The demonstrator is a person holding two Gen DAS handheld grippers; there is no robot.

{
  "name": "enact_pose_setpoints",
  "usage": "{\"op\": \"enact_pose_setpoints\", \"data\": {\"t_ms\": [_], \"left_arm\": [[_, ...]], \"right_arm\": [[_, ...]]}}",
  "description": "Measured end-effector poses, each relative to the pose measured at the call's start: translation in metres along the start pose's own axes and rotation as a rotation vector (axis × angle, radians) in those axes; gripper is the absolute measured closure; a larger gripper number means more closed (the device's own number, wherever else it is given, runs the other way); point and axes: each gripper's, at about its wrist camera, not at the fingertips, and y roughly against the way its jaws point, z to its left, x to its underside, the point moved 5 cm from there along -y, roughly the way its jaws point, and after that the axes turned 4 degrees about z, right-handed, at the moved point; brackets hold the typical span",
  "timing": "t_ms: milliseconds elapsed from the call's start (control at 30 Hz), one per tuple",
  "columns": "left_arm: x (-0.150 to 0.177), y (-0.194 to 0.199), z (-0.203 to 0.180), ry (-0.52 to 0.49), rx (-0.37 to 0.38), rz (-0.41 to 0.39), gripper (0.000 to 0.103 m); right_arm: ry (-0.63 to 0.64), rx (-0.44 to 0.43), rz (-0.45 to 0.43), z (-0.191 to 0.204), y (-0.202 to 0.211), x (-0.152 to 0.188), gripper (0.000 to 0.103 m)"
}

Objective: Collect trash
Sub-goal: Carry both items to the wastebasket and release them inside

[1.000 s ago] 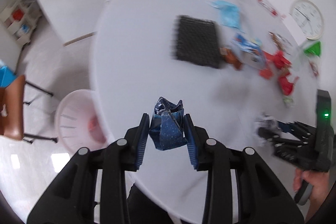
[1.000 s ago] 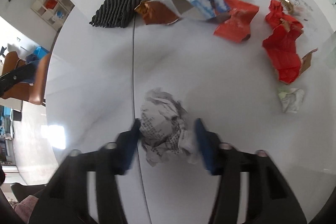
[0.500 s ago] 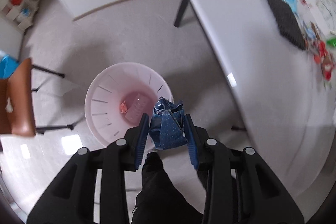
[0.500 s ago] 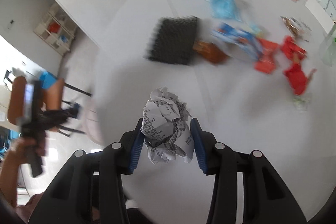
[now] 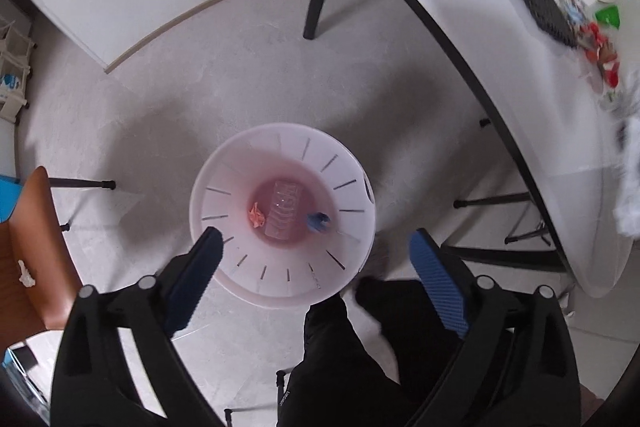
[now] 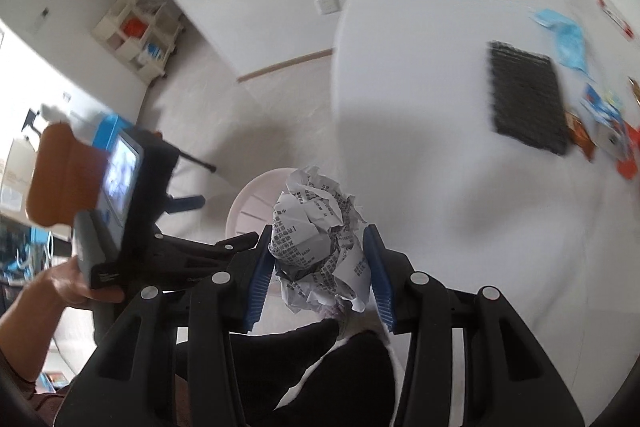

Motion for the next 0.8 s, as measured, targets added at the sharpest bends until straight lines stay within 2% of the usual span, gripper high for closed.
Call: {"op": "enact_pose_setpoints", "data": {"t_ms": [267, 400, 533, 667, 800], "left_arm": [[0.0, 0.032, 0.038, 0.101, -0.029, -0.056, 0.008], [0.005, 0.04, 0.064, 0.141, -0.106, -0.062, 0.008], [0.012, 0.043, 0.081, 0.171, -0.118, -0.066, 0.008], [0.013, 0.047, 0.086, 0.183, -0.115, -0.083, 0.008], [0.006, 0.056, 0.072, 0.156, -0.093, -0.1, 0.008]], "right_arm": [[0.165, -0.038, 0.087, 0.047, -0.047, -0.015, 0.056], [0.23, -0.067, 0.138, 0.071, -0.07, -0.019, 0.053], [0.262, -0.056, 0.138, 0.085, -0.075, -0.019, 0.023], [0.231, -0.064, 0.104, 0.08, -0.059, -0.02, 0.015], [0.163, -0.043, 0.051, 0.063, -0.04, -0.025, 0.014]]}}
